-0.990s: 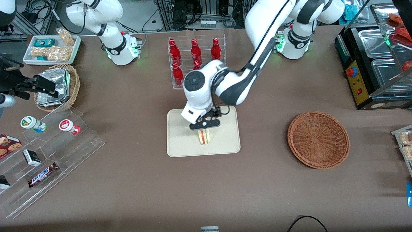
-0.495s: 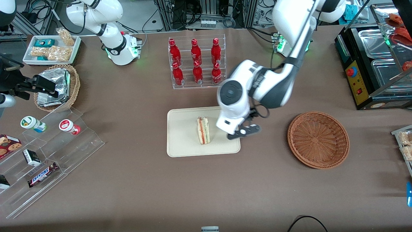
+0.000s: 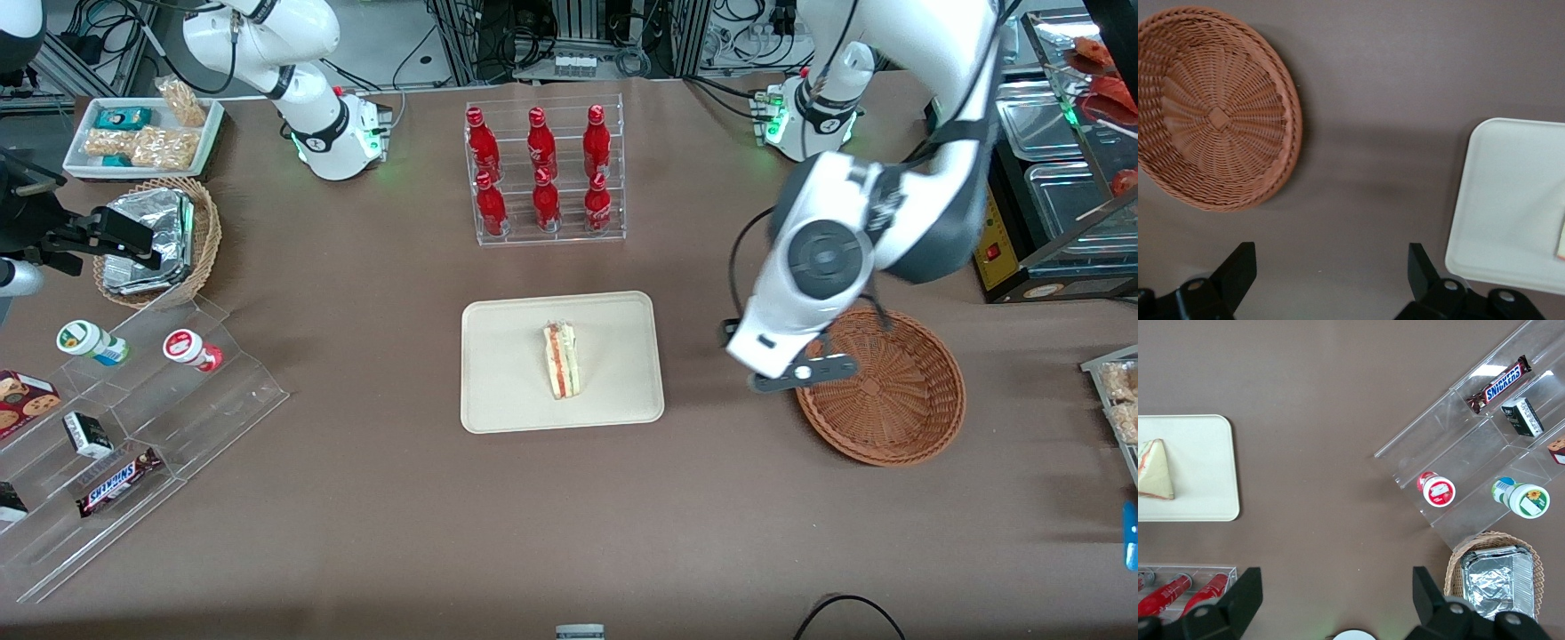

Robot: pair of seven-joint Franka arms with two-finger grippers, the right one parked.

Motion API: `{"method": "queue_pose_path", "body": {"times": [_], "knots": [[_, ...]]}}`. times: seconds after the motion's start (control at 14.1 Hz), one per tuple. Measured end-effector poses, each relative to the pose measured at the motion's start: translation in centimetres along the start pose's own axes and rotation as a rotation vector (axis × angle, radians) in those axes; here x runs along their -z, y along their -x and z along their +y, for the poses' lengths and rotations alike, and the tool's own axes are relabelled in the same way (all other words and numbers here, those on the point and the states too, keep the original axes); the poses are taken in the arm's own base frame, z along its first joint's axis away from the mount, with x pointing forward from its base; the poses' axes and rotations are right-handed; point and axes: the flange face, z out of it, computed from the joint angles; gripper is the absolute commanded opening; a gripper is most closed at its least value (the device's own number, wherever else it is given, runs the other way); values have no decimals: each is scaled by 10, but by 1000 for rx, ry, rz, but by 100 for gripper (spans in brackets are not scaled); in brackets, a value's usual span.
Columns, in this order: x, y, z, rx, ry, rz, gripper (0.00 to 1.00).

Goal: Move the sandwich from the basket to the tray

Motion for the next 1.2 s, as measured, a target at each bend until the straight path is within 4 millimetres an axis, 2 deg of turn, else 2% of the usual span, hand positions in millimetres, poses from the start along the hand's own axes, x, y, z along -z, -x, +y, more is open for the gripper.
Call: {"method": "queue_pose_path", "body": {"times": [0.28, 0.57, 0.78, 1.06, 1.2], "knots": [[31, 13, -84, -114, 52, -36, 100], [69, 28, -148, -216, 77, -23, 100], [97, 40, -178, -261, 87, 27, 100], [136, 58, -207, -227, 95, 110, 100], [148, 60, -228, -190, 101, 136, 100]]}}
